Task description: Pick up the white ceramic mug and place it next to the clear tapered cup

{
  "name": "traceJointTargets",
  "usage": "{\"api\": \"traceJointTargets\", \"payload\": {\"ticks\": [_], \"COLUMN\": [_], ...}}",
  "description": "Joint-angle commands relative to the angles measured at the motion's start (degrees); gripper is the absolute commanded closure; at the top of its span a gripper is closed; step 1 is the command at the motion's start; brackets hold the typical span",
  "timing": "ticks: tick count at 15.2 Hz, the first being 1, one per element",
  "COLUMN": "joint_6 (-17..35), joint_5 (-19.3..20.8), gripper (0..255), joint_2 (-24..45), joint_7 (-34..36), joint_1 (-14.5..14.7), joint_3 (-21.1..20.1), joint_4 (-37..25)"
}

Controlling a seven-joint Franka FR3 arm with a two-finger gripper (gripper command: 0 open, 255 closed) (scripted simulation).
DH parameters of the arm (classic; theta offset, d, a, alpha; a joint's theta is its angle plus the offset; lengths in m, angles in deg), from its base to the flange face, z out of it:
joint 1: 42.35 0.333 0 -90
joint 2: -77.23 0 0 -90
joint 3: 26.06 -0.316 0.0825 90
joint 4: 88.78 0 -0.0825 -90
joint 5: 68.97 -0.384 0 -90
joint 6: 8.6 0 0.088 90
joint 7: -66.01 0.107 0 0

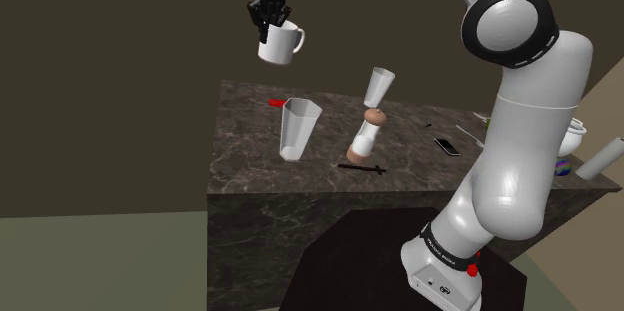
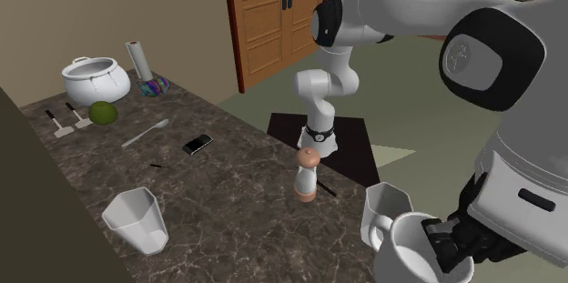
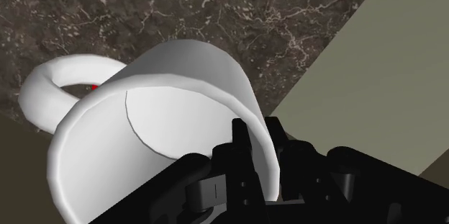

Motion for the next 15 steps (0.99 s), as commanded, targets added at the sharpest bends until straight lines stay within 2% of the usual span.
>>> {"api": "traceJointTargets", "payload": {"ticks": [1, 15], "joint_6": [1.55, 12.85], "joint_5": [0.0, 0.0], "gripper": [255, 255], "joint_2": [-0.18, -1.22], "joint_7": [0.06, 0.25], "joint_1": [-0.01, -0.14], "joint_3": [0.0, 0.04], "joint_4": [1.67, 14.0]}}
